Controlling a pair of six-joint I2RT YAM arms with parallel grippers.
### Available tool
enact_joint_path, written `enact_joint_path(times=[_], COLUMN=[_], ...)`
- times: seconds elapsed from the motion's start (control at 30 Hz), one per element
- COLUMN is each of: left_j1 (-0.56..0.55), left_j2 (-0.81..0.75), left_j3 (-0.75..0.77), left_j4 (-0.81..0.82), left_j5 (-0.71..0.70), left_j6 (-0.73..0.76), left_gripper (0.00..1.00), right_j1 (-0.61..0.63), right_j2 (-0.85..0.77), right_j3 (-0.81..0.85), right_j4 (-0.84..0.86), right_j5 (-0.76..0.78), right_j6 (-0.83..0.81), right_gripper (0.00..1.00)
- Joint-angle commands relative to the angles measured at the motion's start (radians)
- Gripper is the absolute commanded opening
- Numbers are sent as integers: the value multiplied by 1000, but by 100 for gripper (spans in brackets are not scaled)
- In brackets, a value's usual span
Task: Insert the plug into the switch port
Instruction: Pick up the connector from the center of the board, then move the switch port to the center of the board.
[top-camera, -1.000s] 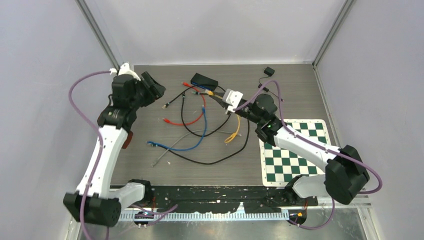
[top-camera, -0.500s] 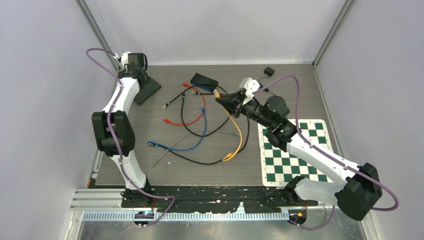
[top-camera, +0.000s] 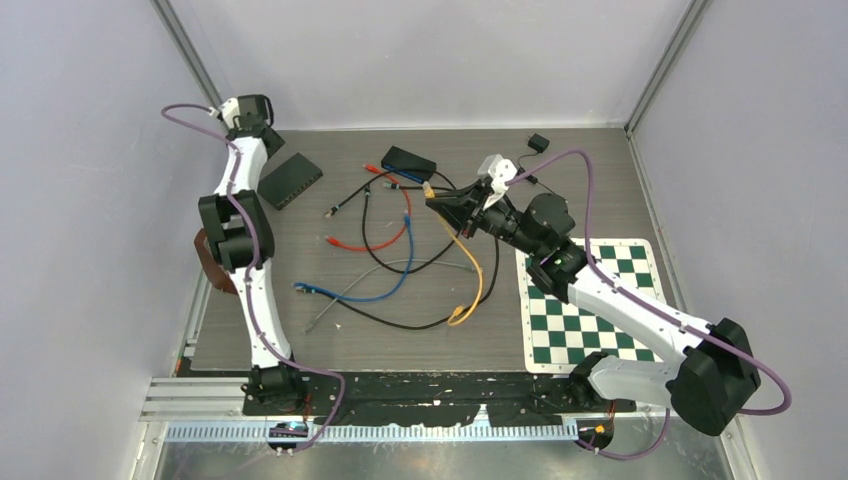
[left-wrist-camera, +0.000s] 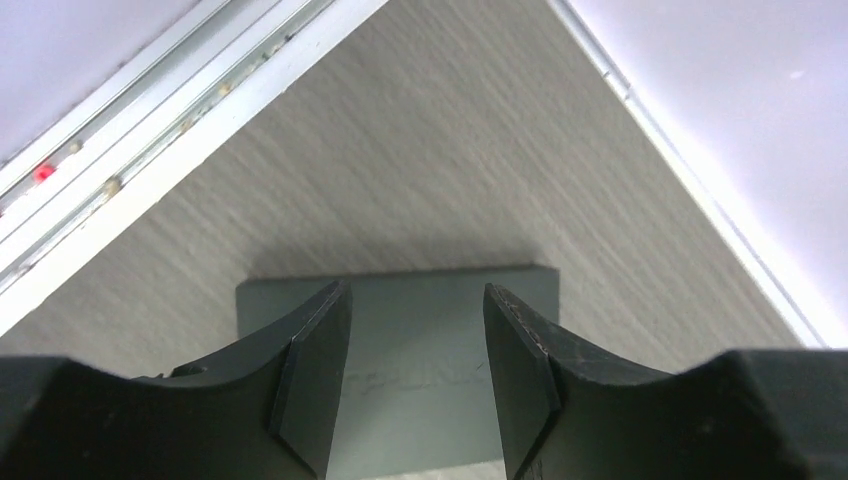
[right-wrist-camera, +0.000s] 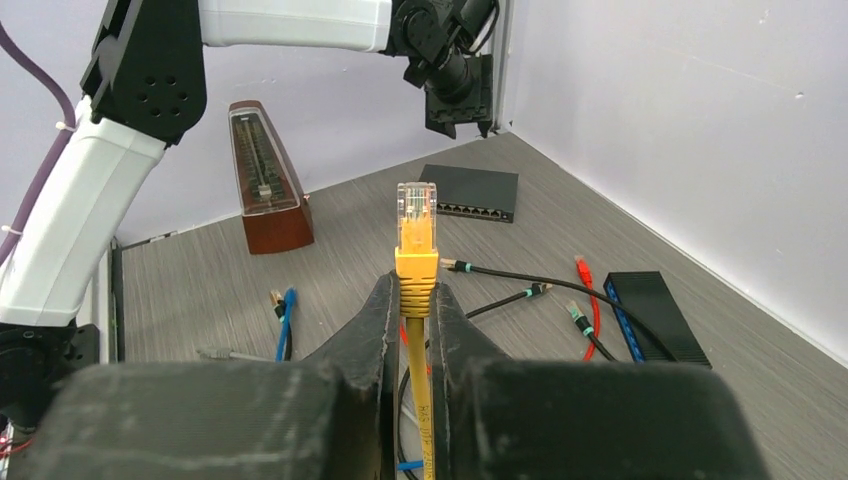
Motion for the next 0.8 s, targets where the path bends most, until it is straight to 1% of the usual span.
enact_joint_path(times=[0.0,0.13,0.2,0.37,0.43,0.57,0.67,0.77], left_j1=[34,70,84,120,125,128,129,124], left_j2=[44,73,90,137,138,149,166,161], left_j3=[108,70,55,44,32,41,48,49], left_j4=[27,125,159,180,202,166,127,82], left_j5=[95,227,259,344,357,450,536,575], left_j6=[-71,-170,-205,-292,-300,-302,-304,-276], left_gripper=[53,51,50,48,47,48,45,44], right_j1=[-1,-1,-2,-2,-2,-3,-5,-4], right_j2=[19,30,30,10,-3,-24,-36,-44], right_j3=[-26,-27,-17,-8,-10,-21,-31,-35], right_j4=[151,199,204,198,195,195,200,200], right_j5=[21,26,21,9,7,13,16,17], right_j6=[-1,-3,-5,-12,-22,-35,-36,-54], right_gripper=[5,5,5,5,5,5,5,5])
